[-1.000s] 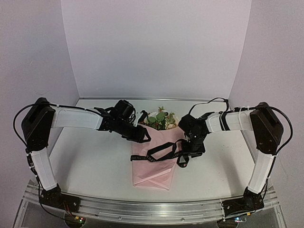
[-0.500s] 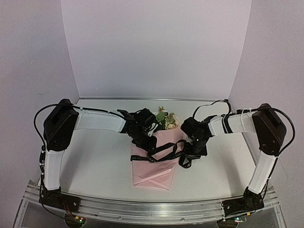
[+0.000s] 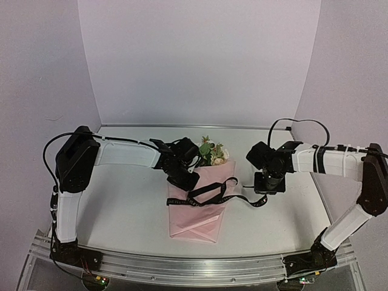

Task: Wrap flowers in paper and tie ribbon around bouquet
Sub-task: Cross the ribbon over the folded bouquet.

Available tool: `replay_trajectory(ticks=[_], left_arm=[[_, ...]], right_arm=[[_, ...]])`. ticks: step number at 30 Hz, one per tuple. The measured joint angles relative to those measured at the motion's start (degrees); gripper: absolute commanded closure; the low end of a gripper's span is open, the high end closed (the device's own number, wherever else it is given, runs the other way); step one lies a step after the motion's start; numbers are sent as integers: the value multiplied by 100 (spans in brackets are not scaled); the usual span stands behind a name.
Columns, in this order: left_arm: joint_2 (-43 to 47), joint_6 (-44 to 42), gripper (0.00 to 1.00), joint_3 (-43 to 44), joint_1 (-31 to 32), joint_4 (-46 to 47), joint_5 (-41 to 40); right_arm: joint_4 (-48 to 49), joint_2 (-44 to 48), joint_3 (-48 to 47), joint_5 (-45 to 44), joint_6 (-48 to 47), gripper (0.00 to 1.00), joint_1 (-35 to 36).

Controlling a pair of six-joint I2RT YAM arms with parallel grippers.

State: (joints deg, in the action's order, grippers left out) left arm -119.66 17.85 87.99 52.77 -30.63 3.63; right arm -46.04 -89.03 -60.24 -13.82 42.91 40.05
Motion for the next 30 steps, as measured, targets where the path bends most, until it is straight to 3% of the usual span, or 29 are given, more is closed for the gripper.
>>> replay_trajectory(ticks=[2, 4, 6, 11, 13, 19, 24, 30], left_arm=[[2, 2, 100, -7, 0, 63, -57], [6, 0, 100, -28, 0, 132, -86], [29, -2, 97, -82, 0, 200, -85], [329, -5, 66, -347, -15, 393, -54], [619, 56, 59, -557, -45, 530, -26], [2205, 520, 55, -1692, -442, 917, -72], [3486, 914, 52, -2692, -894, 1107, -371], [4292, 1259, 51, -3512, -1015, 886, -650]], right_arm=[[-162, 72, 156, -302, 121, 100, 0], [-324, 142, 324, -567, 253, 83, 0], [-490, 210, 465, -749, 368, 74, 0], [-577, 263, 484, -795, 304, 49, 55], [-564, 296, 377, -687, 101, 44, 134], [-359, -78, -926, 291, -560, 43, 389], [-66, -1371, -2634, 1181, -452, 43, 686], [-300, -3013, -4359, 1346, -24, 43, 1249]])
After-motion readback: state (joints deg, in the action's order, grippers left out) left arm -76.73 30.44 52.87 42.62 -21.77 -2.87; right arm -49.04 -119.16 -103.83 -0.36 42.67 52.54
